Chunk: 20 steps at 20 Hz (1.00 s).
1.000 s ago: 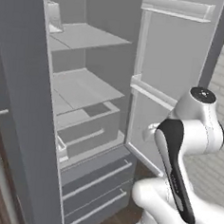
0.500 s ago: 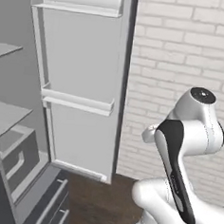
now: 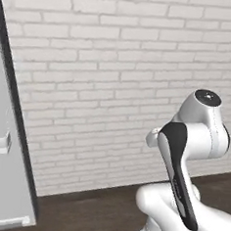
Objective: Take the strawberry from the fridge and place it on top of the pancake, located on the dining counter.
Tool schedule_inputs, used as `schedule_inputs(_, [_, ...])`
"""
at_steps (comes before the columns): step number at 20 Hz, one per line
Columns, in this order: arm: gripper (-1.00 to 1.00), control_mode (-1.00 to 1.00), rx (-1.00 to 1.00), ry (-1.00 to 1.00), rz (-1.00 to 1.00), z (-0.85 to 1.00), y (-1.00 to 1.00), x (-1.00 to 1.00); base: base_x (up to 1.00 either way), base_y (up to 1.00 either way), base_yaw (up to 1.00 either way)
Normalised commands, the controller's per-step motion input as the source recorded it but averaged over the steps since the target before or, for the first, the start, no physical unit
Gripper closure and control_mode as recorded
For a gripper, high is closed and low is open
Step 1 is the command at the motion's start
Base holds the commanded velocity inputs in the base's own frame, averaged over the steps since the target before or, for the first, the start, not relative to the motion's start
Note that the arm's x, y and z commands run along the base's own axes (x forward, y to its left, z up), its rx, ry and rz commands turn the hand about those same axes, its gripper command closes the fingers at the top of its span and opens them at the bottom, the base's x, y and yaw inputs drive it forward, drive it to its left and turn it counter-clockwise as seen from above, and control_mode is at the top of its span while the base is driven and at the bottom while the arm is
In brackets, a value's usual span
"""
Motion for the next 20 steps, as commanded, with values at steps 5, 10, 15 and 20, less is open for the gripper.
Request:
schedule_inputs(5, [1.00,1.00,0.00,0.00,0.00,0.00,0.00,0.00,0.27,-0.90,-0.38])
schedule_inputs(10, [1.00,1.00,0.00,0.00,0.00,0.00,0.00,0.00,0.94,-0.67,-0.09])
schedule_inputs(15, [1.00,1.00,0.00,0.00,0.00,0.00,0.00,0.00,1.00,-0.71,-0.22])
schedule_inputs(20, [1.00,1.00,0.00,0.00,0.00,0.00,0.00,0.00,0.96,-0.73,-0.37])
